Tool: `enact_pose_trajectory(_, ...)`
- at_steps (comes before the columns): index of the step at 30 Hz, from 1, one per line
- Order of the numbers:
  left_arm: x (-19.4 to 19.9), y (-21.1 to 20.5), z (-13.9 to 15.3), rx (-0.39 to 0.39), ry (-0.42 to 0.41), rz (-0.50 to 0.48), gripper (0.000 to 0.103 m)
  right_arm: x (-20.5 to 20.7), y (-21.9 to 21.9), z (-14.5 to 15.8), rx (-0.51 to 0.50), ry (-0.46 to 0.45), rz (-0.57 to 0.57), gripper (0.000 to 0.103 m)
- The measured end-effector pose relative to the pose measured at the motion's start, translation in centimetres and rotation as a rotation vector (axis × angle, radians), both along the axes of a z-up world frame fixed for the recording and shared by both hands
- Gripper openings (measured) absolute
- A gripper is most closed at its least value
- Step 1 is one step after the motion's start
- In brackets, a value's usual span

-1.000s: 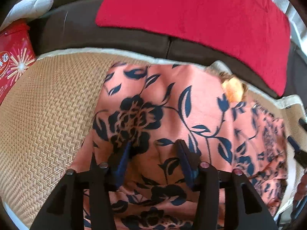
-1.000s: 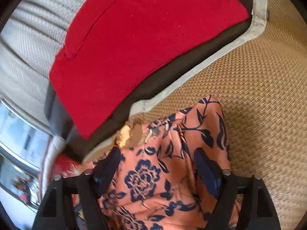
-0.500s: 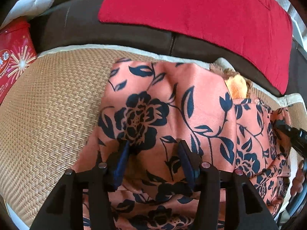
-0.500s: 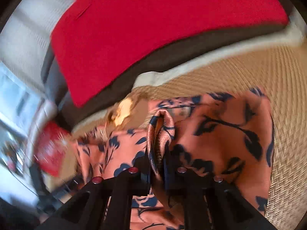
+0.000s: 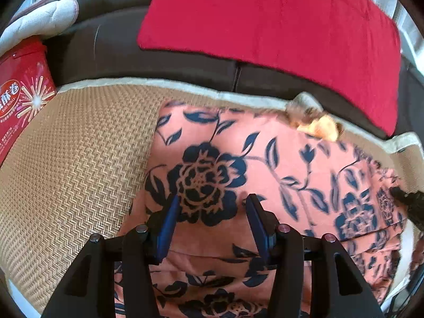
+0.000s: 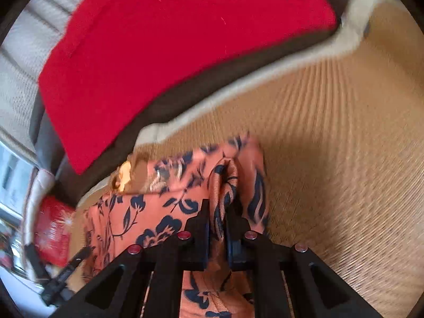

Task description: Fold small clothes

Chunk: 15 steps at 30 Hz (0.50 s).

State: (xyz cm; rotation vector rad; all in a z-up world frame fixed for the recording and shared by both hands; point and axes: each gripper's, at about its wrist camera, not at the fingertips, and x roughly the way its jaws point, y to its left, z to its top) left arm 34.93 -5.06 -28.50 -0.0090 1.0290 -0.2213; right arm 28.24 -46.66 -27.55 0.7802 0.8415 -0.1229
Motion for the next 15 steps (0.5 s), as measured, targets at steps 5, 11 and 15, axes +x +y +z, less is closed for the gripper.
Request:
enact_pose_trajectory(5, 0.3, -0.2, -0.6, 0.022, 0.015, 0.006, 0.053, -2.6, -3.9, 1.6, 0.047, -0.083, -0.165, 0.02)
enact_pose_trajectory(11, 0.1, -2.2, 0.6, -0.017, -0.052, -0.009, 0.053, -3.4, -3.9, 4.0, 0.011, -0.237, -0.103, 0.02)
enact_pose_trajectory(15, -0.4, -5.0, 0.5, 0.026, -0.076, -0.068, 0.053, -0.4, -1.2, 3.1, -0.045, -0.154, 0.011, 0.02)
